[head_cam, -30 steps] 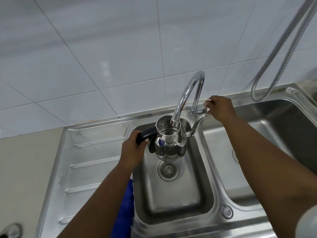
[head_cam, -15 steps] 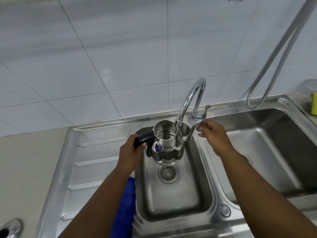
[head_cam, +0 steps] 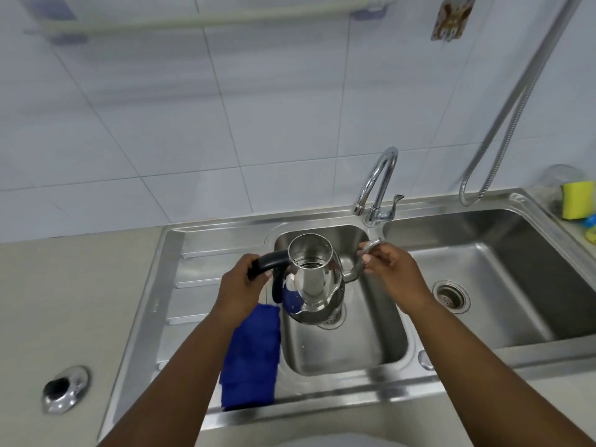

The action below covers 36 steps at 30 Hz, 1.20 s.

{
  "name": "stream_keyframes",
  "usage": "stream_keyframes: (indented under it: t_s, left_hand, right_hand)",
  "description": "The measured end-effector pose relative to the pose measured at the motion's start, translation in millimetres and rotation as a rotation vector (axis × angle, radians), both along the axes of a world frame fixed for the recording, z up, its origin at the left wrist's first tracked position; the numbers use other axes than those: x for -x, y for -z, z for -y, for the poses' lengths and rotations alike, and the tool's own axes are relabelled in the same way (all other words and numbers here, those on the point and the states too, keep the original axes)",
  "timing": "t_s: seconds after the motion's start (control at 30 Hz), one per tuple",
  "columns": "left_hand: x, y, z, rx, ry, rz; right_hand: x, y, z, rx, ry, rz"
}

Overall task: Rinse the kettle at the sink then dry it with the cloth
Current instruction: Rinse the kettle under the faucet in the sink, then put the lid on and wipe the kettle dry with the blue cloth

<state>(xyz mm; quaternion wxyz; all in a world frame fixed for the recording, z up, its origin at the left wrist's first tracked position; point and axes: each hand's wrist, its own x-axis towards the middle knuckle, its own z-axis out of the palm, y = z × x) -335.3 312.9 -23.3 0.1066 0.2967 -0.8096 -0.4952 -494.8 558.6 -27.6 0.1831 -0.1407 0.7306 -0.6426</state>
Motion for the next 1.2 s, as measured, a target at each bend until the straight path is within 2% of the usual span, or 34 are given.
stream_keyframes:
  t_s: [0.5, 0.7, 1.2]
  left_hand:
    - [-140.7, -18.2, 96.6, 0.016, -0.087, 0.012]
    - [-184.2, -9.5, 135.3, -0.015, -0.117, 0.002]
    - [-207.7, 19.2, 172.7, -0.084, -0.089, 0.007]
  right_hand:
    - [-131.8, -7.0, 95.3, 0.01, -0.066, 0.024]
    - [-166.0, 3.7, 136.7, -0.061, -0.11, -0.007]
    - [-199.1, 27.2, 167.9, -0.099, -0.097, 0.038]
